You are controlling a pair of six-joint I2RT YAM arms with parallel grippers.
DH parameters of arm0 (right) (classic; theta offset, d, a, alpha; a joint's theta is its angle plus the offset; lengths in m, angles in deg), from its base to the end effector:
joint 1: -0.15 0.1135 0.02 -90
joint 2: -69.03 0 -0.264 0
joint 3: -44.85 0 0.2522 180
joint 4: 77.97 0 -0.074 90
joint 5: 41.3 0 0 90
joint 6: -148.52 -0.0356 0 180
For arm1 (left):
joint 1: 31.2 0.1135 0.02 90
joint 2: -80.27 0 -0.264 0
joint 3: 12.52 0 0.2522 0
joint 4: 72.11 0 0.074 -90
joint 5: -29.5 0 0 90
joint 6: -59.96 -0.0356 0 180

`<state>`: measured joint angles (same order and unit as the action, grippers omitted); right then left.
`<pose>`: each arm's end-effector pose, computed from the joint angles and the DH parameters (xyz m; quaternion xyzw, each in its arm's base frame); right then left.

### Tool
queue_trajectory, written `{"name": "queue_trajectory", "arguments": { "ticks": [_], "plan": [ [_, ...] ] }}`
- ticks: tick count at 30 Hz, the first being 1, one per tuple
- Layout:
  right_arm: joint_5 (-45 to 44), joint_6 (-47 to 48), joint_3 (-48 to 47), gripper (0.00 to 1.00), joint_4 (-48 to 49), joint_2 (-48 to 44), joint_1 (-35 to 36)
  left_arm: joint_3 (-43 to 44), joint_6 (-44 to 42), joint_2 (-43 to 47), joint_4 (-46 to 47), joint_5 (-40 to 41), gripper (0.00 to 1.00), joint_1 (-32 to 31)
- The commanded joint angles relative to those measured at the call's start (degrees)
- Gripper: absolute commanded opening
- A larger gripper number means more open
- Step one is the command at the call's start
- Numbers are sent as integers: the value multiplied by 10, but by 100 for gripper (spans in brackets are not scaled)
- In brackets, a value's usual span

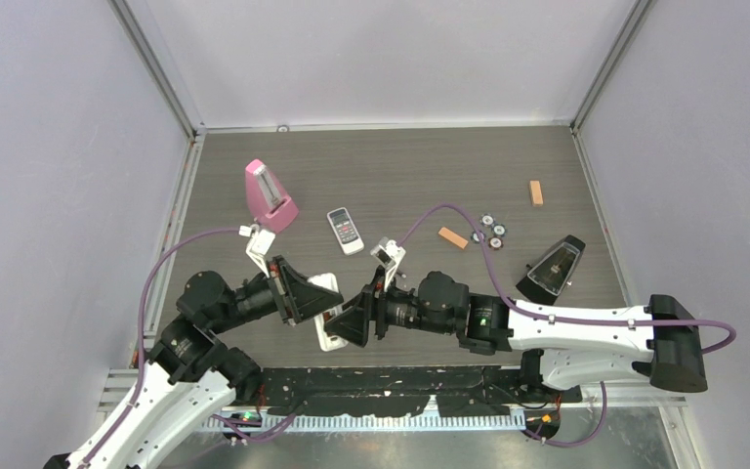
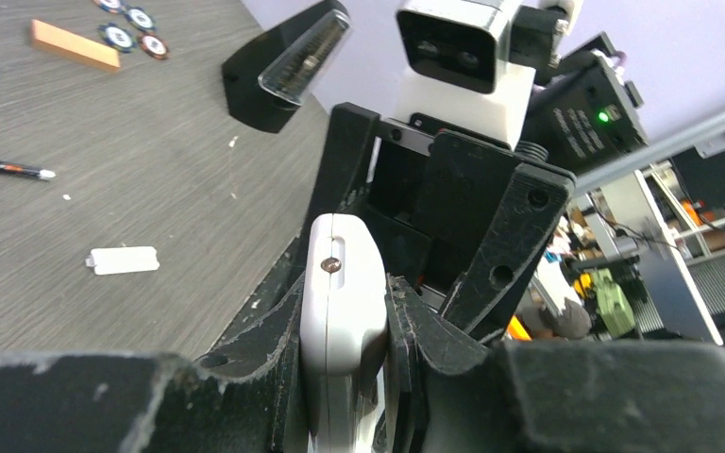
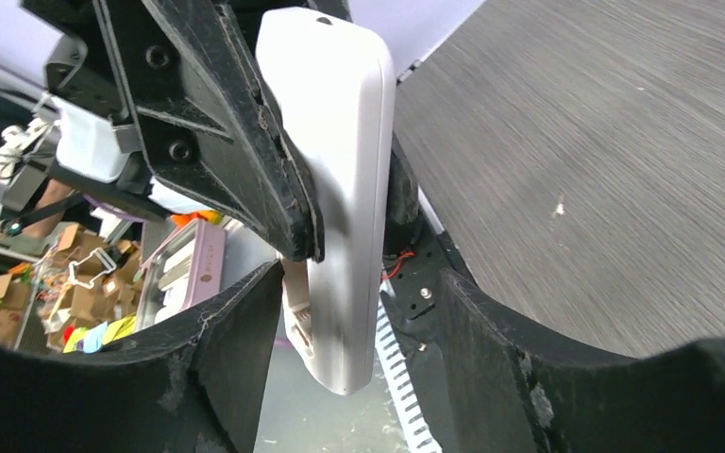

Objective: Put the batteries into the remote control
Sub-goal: Load the battery into the remote control.

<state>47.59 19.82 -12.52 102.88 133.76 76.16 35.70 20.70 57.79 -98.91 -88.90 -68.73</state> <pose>0.0651 0.2582 0.3075 -0.2325 0.7089 0.5567 0.3652 0.0758 -0.0795 0.3220 0.0911 0.7070 -0.5986 0.3655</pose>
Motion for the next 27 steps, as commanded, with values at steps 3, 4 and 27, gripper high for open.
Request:
{"name": "queue_trajectory", "arguments": {
  "ticks": [3,4,27],
  "plan": [
    [72,12,16,66,104,-16,1,-9,23,8,123,-63,0,-1],
    [80,9,22,66,122,-16,1,-11,27,9,126,-65,0,-1],
    [136,-107,54,7,224,-5,-29,-50,72,67,197,-1,50,-1]
  ]
}}
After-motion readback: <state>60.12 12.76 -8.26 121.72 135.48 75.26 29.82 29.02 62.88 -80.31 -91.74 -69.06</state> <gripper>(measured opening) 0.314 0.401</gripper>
